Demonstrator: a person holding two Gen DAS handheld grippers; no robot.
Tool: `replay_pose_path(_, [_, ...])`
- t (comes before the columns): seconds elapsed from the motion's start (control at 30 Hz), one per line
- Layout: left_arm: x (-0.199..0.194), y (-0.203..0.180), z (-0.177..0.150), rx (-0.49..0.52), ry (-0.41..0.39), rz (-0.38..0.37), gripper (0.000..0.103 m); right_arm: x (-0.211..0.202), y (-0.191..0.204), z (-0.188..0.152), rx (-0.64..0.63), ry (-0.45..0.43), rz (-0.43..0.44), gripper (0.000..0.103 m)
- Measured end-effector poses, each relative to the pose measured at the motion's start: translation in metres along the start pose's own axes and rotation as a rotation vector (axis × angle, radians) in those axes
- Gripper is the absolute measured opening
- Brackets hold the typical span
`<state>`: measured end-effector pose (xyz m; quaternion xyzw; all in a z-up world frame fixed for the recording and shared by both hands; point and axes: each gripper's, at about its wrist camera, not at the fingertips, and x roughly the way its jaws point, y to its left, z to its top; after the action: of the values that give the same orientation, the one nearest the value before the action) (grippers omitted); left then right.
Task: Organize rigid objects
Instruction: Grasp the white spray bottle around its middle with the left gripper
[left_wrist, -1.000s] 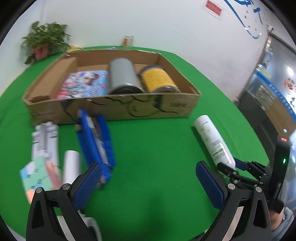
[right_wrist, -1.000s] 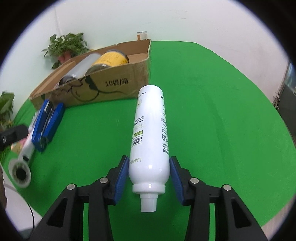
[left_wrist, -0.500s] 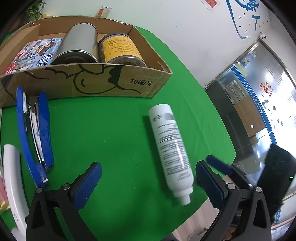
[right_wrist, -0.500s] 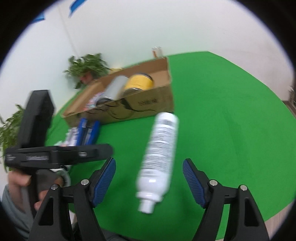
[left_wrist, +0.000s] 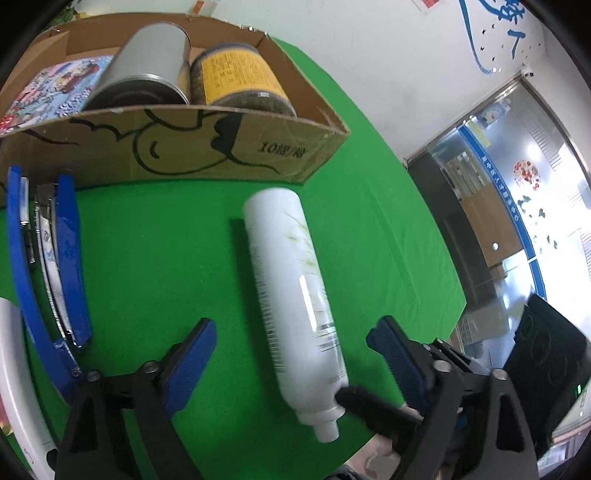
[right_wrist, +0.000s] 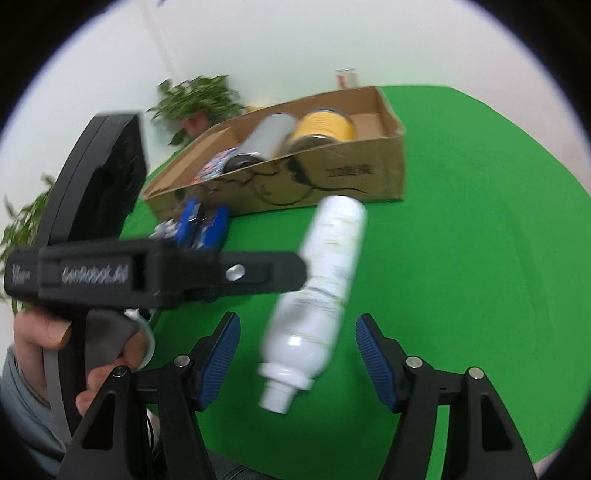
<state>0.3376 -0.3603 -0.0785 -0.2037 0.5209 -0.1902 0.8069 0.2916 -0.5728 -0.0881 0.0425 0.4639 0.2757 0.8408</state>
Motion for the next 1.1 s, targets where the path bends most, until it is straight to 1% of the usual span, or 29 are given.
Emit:
replay_pose_path(0.03, [0.002,0.0,0.0,0.0,0.006,-0.007,0.081,0.006,0.0,0.002,0.014,0.013,-0.005,0.053])
replay_pose_path(0.07, [0.003,0.0,-0.001,0.001,0.006,-0.014,0.081,0.009,-0.002,0.001,0.027,0.02,-0.003,0.052])
replay_pose_path(0.13, [0.004,-0.002,-0.001,0.015,0.005,-0.009,0.081,0.012,-0.003,0.001,0.054,0.037,0.032,0.051])
replay_pose_path(0.2, [0.005,-0.003,-0.002,0.017,0.008,0.0,0.075,0.016,0.002,0.001,0.066,0.058,0.067,0.051])
replay_pose_path(0.3, [0.015,-0.002,-0.002,0.008,0.037,0.04,0.067,0.023,0.014,0.002,0.039,0.081,0.095,0.051])
replay_pose_path(0.33, [0.018,0.001,-0.002,0.0,0.05,0.051,0.062,0.025,0.017,0.002,0.038,0.089,0.102,0.051])
replay_pose_path(0.4, [0.019,0.005,-0.002,-0.013,0.052,0.052,0.058,0.031,0.02,0.004,0.038,0.106,0.12,0.051])
replay_pose_path(0.47, [0.02,0.006,-0.001,-0.017,0.059,0.064,0.051,0.034,0.022,0.005,0.037,0.115,0.129,0.051])
replay_pose_path(0.63, [0.02,0.013,-0.003,-0.048,0.065,0.057,0.044,0.034,0.027,0.006,0.004,0.131,0.117,0.051])
replay_pose_path(0.73, [0.022,0.015,-0.004,-0.08,0.089,0.015,0.045,0.028,0.023,0.009,-0.027,0.141,0.083,0.051])
replay_pose_path(0.87, [0.036,0.003,-0.006,-0.091,0.116,-0.033,0.048,0.016,0.009,0.008,-0.026,0.146,0.048,0.051])
replay_pose_path(0.9, [0.039,0.0,-0.005,-0.087,0.12,-0.038,0.048,0.012,0.004,0.008,-0.021,0.145,0.032,0.051])
replay_pose_path(1.0, [0.045,-0.008,-0.003,-0.076,0.122,-0.031,0.048,0.009,-0.003,0.01,-0.008,0.162,0.019,0.051])
replay_pose_path(1.1, [0.046,-0.008,-0.003,-0.093,0.121,-0.043,0.048,0.013,0.003,0.014,-0.037,0.173,-0.006,0.051])
